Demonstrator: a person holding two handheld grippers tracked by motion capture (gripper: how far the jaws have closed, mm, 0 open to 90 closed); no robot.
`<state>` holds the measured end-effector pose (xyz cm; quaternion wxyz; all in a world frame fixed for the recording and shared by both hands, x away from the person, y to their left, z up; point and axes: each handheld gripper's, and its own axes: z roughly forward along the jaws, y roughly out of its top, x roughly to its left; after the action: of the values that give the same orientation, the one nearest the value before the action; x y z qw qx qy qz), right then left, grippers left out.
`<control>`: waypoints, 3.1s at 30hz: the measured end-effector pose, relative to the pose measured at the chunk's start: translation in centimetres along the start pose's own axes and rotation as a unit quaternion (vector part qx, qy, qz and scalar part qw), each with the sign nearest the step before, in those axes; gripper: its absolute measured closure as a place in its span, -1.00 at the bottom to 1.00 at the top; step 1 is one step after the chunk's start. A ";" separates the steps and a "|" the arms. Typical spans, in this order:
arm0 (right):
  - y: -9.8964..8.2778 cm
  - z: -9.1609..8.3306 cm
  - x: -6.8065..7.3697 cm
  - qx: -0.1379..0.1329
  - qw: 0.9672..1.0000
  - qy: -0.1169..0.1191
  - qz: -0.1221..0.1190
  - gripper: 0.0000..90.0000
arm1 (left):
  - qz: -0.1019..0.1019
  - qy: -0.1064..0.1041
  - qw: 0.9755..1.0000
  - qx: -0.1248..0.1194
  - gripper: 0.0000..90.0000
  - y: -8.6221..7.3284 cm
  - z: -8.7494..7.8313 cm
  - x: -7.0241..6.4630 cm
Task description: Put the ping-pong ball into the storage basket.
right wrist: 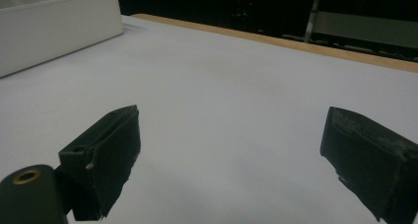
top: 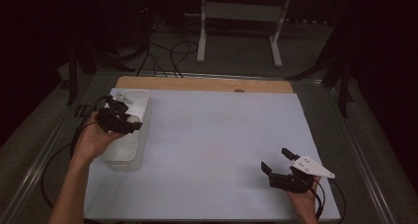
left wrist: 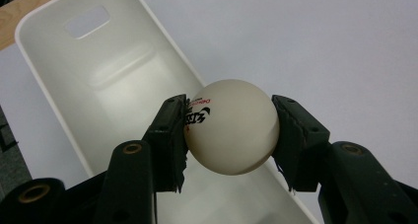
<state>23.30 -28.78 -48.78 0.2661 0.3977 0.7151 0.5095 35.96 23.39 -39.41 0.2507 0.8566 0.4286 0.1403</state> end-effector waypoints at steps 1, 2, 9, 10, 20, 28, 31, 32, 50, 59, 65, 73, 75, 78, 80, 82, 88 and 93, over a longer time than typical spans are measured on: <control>0.0 0.0 0.0 0.000 1.000 0.000 0.000 -0.82 | -0.001 0.001 1.000 0.001 0.14 0.0 0.0 0.0; 0.0 0.0 0.0 0.000 1.000 0.000 0.001 -0.82 | 0.000 0.002 1.000 0.003 0.14 -0.1 0.0 0.1; 0.0 0.0 0.0 0.000 1.000 0.000 0.001 -0.82 | -0.001 0.004 1.000 0.006 0.14 -0.2 0.0 0.3; 0.0 0.0 0.0 0.000 1.000 0.000 0.001 -0.82 | -0.002 0.004 1.000 0.007 0.14 -0.3 0.0 0.3; 0.0 0.0 0.0 0.001 1.000 -0.001 0.001 -0.82 | -0.003 0.004 1.000 0.011 0.14 -0.4 -0.1 0.5; 0.0 -0.1 0.0 0.000 1.000 -0.002 0.000 -0.82 | -0.003 0.005 1.000 0.017 0.14 -0.7 -0.2 0.7; 0.1 -0.1 0.0 0.000 1.000 -0.002 -0.001 -0.82 | -0.004 0.004 1.000 0.018 0.14 -0.8 -0.1 0.8; 0.1 -0.1 0.0 0.001 1.000 -0.002 0.000 -0.82 | -0.004 0.004 1.000 0.018 0.14 -0.8 -0.2 0.8; 0.1 -0.1 0.0 0.001 1.000 -0.002 -0.001 -0.82 | -0.011 0.010 1.000 0.023 0.14 -1.2 -0.3 1.3; 0.1 -0.1 0.0 0.001 1.000 -0.002 -0.001 -0.82 | -0.013 0.012 0.999 0.027 0.14 -1.5 -0.2 1.5; 0.0 -0.1 0.0 0.001 1.000 -0.002 -0.001 -0.82 | -0.012 0.013 0.999 0.027 0.13 -1.6 -0.3 1.6; 0.0 -0.1 0.0 0.001 1.000 -0.002 0.000 -0.82 | -0.014 0.012 0.999 0.027 0.13 -1.7 -0.3 1.6; 0.0 -0.1 0.0 0.001 1.000 -0.002 0.001 -0.82 | -0.018 0.013 1.000 0.019 0.12 -1.7 -0.5 1.7; 0.0 0.0 0.0 0.000 1.000 -0.002 -0.001 -0.82 | -0.019 0.044 0.999 0.007 -0.58 -1.6 -0.7 1.5; 0.0 0.0 0.0 0.000 1.000 -0.001 0.000 -0.82 | -0.030 0.048 0.998 0.007 -0.81 -1.6 -0.8 1.6; 0.0 0.0 0.0 0.001 1.000 0.000 0.000 -0.82 | -0.032 0.051 0.998 0.011 -0.93 -1.7 -0.7 1.6; 0.0 0.0 0.1 0.001 1.000 -0.001 0.000 -0.82 | -0.031 0.053 0.998 0.014 -0.97 -1.7 -0.6 1.7; 0.0 0.0 0.0 0.000 1.000 -0.001 0.000 -0.82 | -0.029 0.053 0.998 0.014 -0.98 -1.7 -0.5 1.5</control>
<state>23.29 -28.73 -48.76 0.2667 0.3977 0.7152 0.5091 35.48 25.66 -39.86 0.2191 0.8387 0.4677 0.1726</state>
